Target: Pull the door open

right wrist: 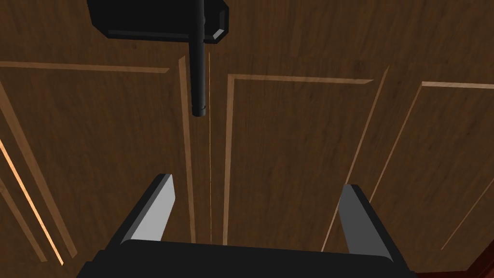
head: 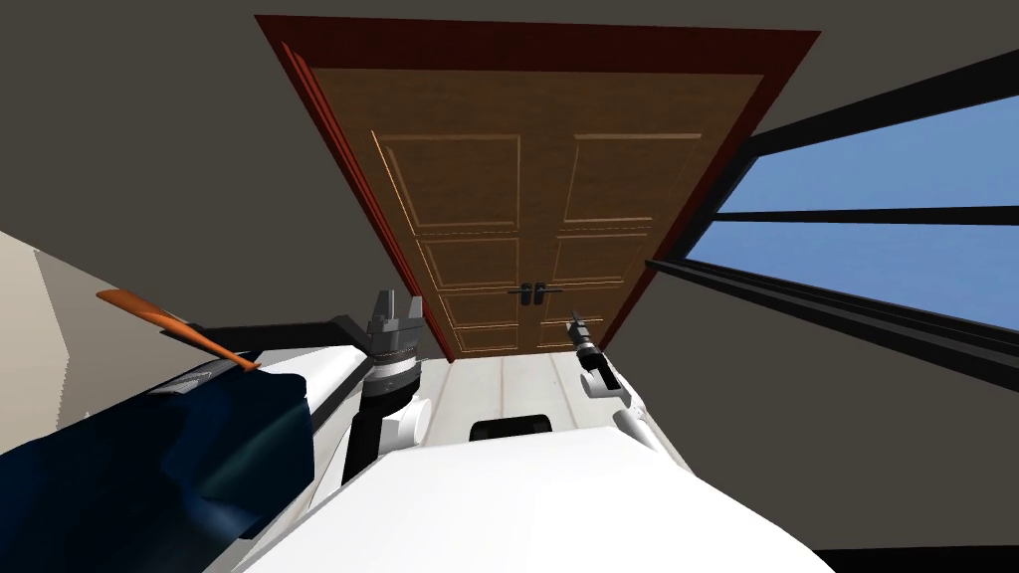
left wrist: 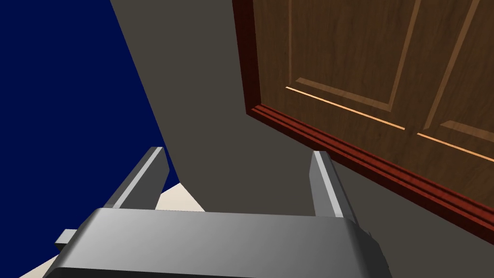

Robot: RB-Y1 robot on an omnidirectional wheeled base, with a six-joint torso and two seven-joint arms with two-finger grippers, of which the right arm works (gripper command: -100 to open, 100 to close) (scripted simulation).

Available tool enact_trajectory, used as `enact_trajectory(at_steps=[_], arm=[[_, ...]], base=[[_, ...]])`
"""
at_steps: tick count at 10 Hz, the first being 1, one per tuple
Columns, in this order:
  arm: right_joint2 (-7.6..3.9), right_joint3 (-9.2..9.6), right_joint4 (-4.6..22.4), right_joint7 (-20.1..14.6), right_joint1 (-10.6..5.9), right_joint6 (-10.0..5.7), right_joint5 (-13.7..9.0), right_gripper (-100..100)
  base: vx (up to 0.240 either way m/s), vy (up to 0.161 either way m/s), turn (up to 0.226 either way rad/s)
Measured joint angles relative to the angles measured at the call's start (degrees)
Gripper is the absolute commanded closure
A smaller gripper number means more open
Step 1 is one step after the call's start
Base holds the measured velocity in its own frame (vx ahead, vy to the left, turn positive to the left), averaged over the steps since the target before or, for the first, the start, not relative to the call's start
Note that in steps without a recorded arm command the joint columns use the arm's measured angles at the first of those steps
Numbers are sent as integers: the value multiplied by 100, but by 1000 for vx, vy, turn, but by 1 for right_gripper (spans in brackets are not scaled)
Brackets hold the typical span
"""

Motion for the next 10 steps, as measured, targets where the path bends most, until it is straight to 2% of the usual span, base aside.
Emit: enact_trajectory(at_steps=[3, 6, 10], arm=[[-194, -29, 480, -161, -183, -24, -102, -100], [-293, -53, 736, -245, -305, 48, -163, -100], [-449, -77, 1202, -384, -497, 27, -248, -100]], base=[[132, -15, 114], [100, -10, 64], [107, -21, 70]])
